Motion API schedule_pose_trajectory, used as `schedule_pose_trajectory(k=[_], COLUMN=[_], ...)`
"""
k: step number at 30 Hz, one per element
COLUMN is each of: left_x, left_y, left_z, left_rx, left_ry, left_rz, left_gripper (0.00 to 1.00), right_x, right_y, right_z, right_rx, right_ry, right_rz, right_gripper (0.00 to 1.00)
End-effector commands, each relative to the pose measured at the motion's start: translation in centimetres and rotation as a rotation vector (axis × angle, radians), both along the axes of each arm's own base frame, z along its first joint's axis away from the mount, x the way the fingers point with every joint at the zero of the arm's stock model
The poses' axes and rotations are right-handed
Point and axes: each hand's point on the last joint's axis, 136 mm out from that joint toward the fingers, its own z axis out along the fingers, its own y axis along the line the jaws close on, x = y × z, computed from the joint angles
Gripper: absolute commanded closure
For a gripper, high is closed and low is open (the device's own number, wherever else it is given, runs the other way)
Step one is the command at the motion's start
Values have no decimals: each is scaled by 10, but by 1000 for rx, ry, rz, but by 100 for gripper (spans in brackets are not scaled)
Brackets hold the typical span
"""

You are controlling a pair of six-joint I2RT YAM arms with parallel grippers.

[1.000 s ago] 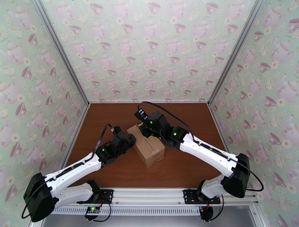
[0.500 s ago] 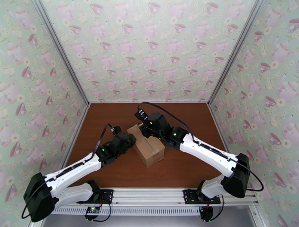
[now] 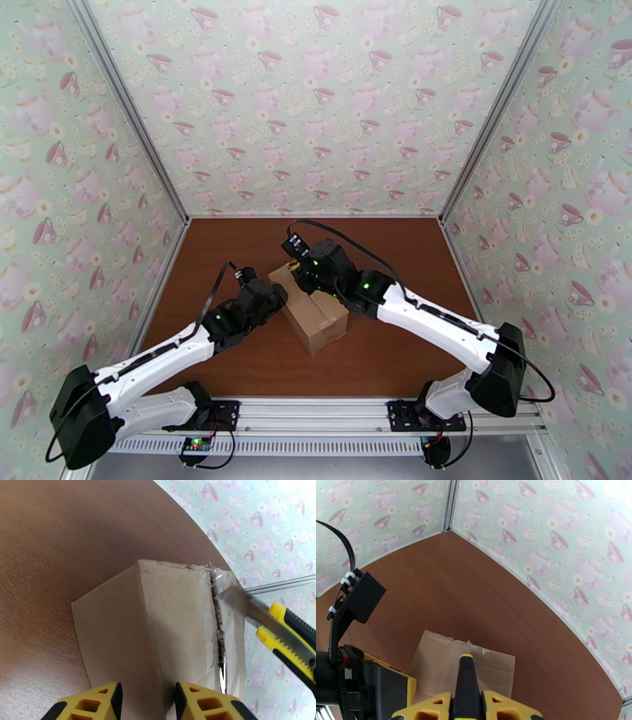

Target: Unpack the express box

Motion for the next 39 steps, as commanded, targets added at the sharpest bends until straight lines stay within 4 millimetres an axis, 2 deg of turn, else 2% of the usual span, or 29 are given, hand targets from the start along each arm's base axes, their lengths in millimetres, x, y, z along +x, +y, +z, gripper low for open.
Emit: schedule_pose_trajectory(k=[1,15,27,39], left_x=[-12,-14,-14,-12], left_y=[17,19,19,25], left_z=[-26,-27,-25,16], left_rx=[111,114,111,114], left_ry=[85,85,81,9], left_rz=[9,11,14,15], left_gripper=[58,58,58,57], right_x=[-3,10,12,9], right_y=[0,-5,-5,-5], right_z=[7,-11,-19,-30], right_rx=[1,-89,-118,-121], right_ry=[-19,-36,-36,-9], right_rz=[5,-48,-46,-45], right_gripper=[100,100,100,100])
